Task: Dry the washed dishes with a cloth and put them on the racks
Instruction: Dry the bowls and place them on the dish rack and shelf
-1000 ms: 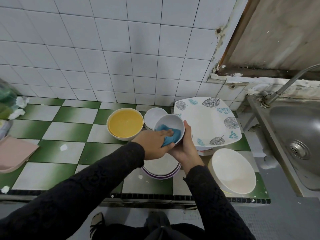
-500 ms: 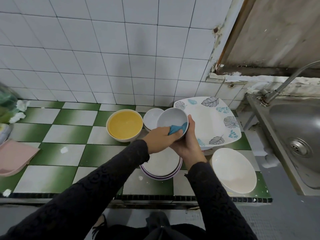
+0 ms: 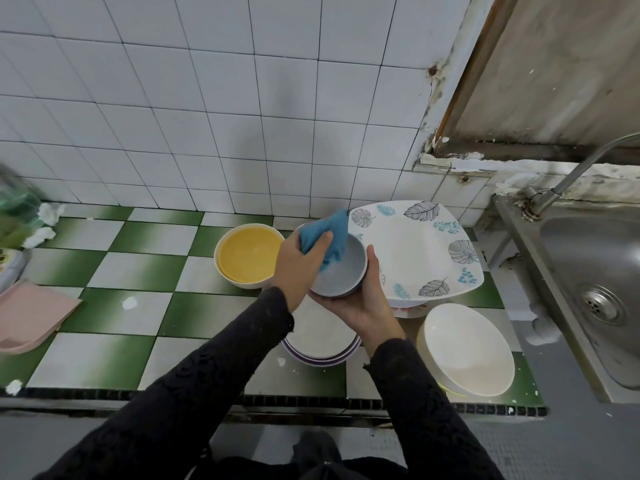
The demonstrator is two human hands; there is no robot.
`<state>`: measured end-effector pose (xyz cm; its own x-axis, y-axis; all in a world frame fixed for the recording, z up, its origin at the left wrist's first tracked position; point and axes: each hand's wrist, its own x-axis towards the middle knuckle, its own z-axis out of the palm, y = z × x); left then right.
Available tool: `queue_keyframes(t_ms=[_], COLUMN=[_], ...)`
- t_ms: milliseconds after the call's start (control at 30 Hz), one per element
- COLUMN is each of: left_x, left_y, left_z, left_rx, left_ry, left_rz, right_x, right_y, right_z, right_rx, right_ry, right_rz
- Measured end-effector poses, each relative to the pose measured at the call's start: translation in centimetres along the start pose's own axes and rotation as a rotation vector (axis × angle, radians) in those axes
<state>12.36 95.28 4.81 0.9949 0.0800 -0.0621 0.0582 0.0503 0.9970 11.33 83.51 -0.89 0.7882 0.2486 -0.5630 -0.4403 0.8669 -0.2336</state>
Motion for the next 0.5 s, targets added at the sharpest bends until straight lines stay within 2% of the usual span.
queue_keyframes(t_ms=[67,133,200,367,500], left_x=[0.0,0.5,1.3,2.3,1.9], left_y=[-1.2,-2.7,-3.5,-2.9,-3.2], left_z=[-0.7,-1.6,-2.3,-3.0,-2.9], left_rx=[0.308,0.673,0.945,1.253,1.387], left_ry=[-0.070,-0.209,-0.312,-0.562,-0.620], left_rz=[0.266,0.535,0.699,0.617,0.563], right_x=[-0.2,-0.6,-0.7,-0.7,-0.5], right_y=[0.5,1.0,1.3,1.0,0.7], right_z=[0.3,0.6,0.9,0.6,0.0], right_rx=[-0.020,-0.015,-0.008,-0.042,-0.104], right_ry=[-0.021,-0.055,-0.070,-0.047,-0.020], right_rz=[0.018,0.027,0.025,0.003,-0.028])
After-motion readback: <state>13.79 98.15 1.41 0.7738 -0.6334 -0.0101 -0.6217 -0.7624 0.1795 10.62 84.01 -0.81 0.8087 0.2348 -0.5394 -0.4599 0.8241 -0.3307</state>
